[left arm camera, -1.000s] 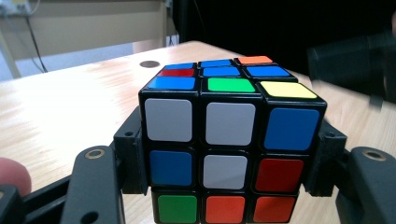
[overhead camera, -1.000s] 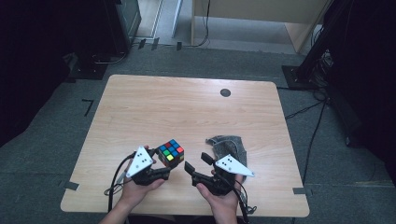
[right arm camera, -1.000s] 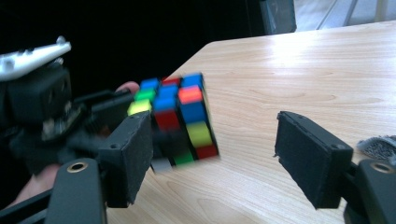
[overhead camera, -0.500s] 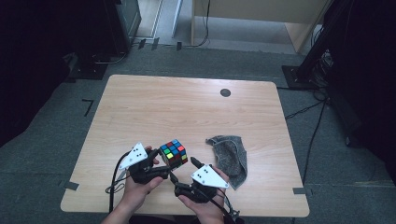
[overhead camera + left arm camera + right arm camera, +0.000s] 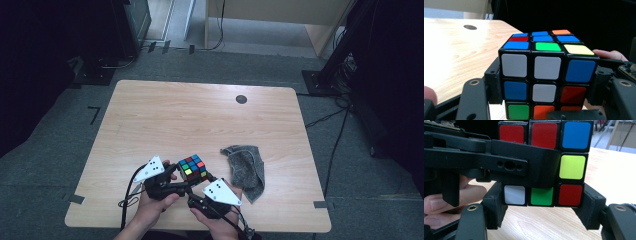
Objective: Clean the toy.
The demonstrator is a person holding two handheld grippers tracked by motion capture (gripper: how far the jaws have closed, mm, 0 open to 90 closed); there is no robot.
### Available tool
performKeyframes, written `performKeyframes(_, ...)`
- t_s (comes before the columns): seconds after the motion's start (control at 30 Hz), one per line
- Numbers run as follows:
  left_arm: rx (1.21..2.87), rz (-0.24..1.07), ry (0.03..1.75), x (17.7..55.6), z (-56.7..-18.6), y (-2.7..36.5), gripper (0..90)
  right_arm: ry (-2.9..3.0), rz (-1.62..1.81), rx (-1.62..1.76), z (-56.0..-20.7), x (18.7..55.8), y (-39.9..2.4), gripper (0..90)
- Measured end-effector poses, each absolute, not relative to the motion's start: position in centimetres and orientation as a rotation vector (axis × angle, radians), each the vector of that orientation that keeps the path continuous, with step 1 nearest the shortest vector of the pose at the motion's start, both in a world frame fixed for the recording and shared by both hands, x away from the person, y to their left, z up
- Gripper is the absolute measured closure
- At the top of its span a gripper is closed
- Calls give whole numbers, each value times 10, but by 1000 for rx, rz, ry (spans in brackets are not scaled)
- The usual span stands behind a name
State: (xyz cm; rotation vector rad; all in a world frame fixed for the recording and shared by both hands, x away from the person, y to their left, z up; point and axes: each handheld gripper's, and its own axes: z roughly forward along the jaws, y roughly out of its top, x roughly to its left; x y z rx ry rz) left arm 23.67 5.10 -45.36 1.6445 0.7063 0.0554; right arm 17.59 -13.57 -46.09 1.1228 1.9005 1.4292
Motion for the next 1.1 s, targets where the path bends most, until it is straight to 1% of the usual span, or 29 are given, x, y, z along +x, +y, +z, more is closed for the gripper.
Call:
performKeyframes(0.17,1611,82,715,239,-450,58,251,1949,1387,1126,-465,177,-134,345)
performKeyframes(0.33,1589,156,702,245,-443,75,182,1980,1367,1164,-465,183,-142,345)
performKeyframes(0.4,1599,223,696,246,-441,82,180,1993,1354,1196,-464,188,-150,346)
performKeyframes(0.5,1609,283,691,249,-443,90,180,1995,1362,1245,-461,195,-164,345)
performKeyframes(0.53,1624,312,685,249,-444,91,180,2007,1380,1266,-458,200,-174,345)
performKeyframes(0.63,1753,477,622,247,-451,85,182,2012,1397,1271,-453,202,-181,345)
performKeyframes(0.7,1827,544,569,244,-456,79,181,2009,1405,1246,-448,202,-186,345)
performKeyframes(0.8,1887,597,509,240,-463,69,180,2019,1444,1230,-442,202,-189,345)
performKeyframes(0.97,1973,643,387,230,-470,56,164,2120,1512,1222,-437,205,-188,345)
performKeyframes(1.1,1992,696,346,226,-472,52,152,2178,1557,1241,-435,205,-185,345)
